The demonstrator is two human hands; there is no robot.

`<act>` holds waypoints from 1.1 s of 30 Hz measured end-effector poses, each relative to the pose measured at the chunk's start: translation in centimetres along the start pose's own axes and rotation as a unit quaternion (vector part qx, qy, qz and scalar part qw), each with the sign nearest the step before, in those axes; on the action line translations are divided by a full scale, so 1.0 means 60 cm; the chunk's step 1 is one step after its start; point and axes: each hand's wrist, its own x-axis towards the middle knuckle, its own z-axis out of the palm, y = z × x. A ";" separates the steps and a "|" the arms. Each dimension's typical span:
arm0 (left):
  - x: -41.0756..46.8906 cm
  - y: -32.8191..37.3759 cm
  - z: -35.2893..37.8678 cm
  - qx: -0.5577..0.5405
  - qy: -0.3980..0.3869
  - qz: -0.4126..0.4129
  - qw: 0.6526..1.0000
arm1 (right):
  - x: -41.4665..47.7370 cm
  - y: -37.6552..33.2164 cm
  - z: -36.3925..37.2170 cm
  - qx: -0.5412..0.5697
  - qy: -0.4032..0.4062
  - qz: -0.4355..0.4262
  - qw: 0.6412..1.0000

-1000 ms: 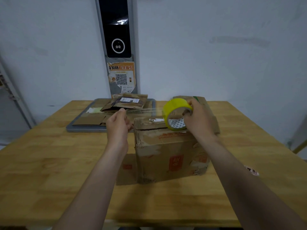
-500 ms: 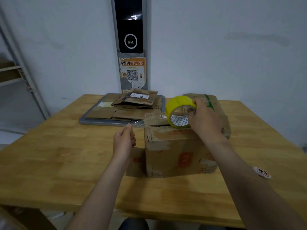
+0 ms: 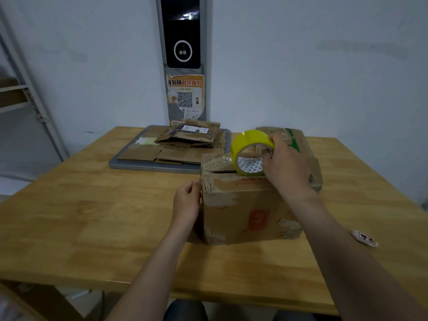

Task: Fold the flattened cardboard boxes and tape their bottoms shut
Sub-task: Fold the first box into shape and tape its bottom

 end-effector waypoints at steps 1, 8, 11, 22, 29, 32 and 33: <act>0.002 0.000 0.000 0.022 -0.008 0.006 1.000 | 0.000 0.000 0.000 0.001 -0.001 0.000 1.000; 0.021 0.020 -0.022 0.294 -0.071 -0.059 0.951 | -0.002 0.005 0.000 0.009 0.006 -0.008 1.000; 0.021 0.046 -0.034 0.383 -0.038 -0.025 0.923 | -0.003 0.007 0.001 0.018 0.011 -0.010 1.000; -0.023 0.086 0.003 0.182 -0.144 0.060 0.971 | 0.001 0.023 0.001 0.075 -0.062 -0.030 0.995; 0.033 0.103 -0.037 0.191 -0.210 0.053 0.957 | 0.025 0.033 -0.016 0.110 -0.196 -0.096 0.970; 0.050 0.108 -0.041 0.177 -0.244 -0.001 0.953 | 0.029 0.039 -0.008 0.115 -0.202 -0.082 0.969; 0.053 0.107 -0.039 0.160 -0.254 -0.019 0.954 | 0.029 0.041 -0.002 0.111 -0.198 -0.076 0.971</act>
